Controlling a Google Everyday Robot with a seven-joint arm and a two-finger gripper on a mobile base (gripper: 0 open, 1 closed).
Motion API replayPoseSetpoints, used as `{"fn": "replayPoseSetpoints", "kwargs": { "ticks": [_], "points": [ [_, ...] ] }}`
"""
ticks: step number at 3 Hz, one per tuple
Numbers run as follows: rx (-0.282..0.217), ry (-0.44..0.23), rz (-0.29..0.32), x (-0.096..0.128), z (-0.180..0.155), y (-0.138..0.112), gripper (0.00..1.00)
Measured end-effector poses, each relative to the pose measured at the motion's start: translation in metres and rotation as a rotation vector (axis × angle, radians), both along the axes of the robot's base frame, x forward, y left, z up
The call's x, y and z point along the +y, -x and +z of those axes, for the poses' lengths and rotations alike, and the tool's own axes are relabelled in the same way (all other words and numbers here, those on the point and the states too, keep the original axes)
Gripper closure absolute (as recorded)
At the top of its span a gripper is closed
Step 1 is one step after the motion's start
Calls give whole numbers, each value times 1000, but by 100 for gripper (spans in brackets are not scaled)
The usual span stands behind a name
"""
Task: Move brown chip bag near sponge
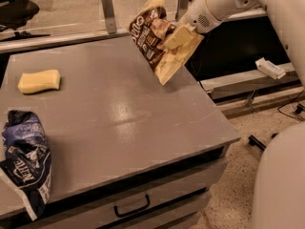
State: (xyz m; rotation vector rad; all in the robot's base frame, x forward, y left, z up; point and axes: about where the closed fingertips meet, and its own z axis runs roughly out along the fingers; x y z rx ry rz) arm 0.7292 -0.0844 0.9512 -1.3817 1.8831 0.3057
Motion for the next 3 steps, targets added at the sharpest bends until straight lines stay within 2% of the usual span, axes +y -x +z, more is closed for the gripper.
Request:
{"fn": "replayPoseSetpoints", "kwargs": {
  "ticks": [2, 3],
  "points": [
    [-70, -62, 126, 57, 26, -17, 100],
    [-74, -101, 201, 98, 24, -17, 100]
  ]
}}
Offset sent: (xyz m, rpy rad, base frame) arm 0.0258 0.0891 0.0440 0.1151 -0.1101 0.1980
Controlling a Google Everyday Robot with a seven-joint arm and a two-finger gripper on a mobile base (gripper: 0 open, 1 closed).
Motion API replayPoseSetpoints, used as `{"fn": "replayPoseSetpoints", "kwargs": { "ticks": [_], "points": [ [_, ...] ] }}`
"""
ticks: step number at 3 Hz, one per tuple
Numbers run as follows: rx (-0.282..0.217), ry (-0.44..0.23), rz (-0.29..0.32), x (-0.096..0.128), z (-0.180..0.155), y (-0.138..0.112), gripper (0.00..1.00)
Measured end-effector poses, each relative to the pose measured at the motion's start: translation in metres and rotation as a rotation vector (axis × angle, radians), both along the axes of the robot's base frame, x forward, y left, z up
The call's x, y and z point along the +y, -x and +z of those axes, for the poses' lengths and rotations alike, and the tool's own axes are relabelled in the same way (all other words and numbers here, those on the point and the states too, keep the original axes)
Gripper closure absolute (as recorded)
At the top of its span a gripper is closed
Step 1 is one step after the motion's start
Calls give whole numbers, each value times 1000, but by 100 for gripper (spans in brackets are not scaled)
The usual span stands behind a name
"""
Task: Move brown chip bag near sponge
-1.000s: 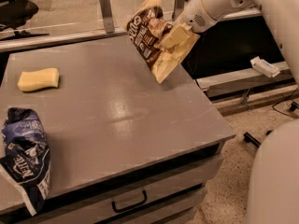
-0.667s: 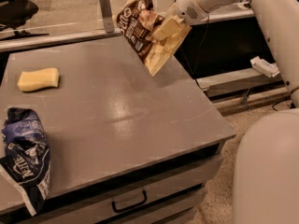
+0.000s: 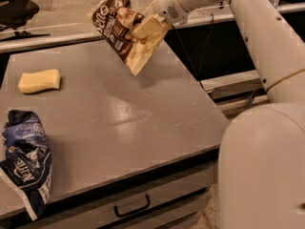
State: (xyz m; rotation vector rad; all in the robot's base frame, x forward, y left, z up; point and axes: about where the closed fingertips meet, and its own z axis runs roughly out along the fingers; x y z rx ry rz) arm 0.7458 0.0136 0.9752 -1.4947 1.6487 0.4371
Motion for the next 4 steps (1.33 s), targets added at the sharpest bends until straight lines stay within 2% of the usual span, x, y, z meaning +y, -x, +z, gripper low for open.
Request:
{"fn": "replayPoseSetpoints", "kwargs": {
  "ticks": [1, 3, 4],
  "points": [
    [19, -8, 61, 36, -11, 4, 100],
    [69, -12, 196, 90, -35, 20, 100],
    [99, -9, 264, 112, -43, 33, 83]
  ]
}}
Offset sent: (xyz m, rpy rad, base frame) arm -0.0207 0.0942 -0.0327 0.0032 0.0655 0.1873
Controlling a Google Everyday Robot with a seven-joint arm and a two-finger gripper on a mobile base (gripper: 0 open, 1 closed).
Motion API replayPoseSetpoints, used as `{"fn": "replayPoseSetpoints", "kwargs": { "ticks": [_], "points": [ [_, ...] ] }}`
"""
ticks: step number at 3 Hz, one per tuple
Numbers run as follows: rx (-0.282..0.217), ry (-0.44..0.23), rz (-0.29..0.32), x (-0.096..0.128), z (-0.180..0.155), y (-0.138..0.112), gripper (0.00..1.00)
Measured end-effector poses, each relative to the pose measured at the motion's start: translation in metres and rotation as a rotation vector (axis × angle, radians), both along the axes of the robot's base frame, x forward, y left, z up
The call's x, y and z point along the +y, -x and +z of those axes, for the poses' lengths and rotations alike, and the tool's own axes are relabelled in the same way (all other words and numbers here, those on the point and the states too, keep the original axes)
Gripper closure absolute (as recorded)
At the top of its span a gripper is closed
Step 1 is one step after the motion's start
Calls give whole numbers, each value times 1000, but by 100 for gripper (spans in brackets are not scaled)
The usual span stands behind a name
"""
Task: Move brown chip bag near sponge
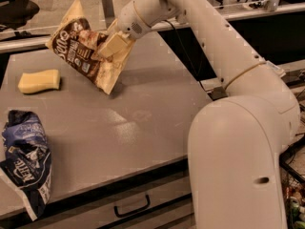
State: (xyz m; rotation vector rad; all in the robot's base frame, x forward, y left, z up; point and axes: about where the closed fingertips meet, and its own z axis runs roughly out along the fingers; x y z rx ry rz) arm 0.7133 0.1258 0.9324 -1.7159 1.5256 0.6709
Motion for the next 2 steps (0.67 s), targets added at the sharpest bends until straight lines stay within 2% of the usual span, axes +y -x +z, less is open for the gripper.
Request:
{"fn": "replayPoseSetpoints", "kwargs": {
  "ticks": [2],
  "points": [
    [31, 12, 84, 26, -9, 16, 36]
  ]
}}
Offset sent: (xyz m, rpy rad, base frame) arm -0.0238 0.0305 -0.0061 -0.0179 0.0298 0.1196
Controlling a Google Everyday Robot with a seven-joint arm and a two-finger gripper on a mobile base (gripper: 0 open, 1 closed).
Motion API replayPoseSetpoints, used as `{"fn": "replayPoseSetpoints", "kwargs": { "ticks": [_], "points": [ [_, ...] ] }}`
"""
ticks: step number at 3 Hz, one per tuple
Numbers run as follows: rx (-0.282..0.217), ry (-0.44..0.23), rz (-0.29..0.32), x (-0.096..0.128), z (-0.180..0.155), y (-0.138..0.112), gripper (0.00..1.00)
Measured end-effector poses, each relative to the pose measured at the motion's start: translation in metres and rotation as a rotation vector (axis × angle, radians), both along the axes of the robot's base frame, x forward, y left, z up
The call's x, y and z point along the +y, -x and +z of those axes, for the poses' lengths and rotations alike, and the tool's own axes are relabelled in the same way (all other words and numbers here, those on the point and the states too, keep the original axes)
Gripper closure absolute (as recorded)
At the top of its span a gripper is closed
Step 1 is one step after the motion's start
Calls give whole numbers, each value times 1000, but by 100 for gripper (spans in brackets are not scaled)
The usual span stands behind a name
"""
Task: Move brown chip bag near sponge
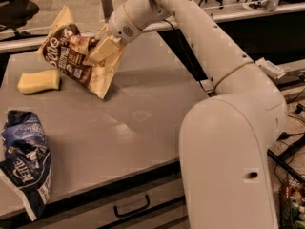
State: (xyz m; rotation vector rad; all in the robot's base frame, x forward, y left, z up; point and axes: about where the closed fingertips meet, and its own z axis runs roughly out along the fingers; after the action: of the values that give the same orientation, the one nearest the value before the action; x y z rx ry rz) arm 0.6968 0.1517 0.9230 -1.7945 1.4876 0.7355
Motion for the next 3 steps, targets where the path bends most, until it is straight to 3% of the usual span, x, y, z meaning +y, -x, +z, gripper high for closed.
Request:
{"fn": "replayPoseSetpoints", "kwargs": {
  "ticks": [1, 2, 3],
  "points": [
    [0, 0, 20, 5, 1, 4, 12],
    [-6, -1, 13, 0, 4, 3, 0],
    [-26, -16, -43, -27, 16, -7, 0]
  ]
}}
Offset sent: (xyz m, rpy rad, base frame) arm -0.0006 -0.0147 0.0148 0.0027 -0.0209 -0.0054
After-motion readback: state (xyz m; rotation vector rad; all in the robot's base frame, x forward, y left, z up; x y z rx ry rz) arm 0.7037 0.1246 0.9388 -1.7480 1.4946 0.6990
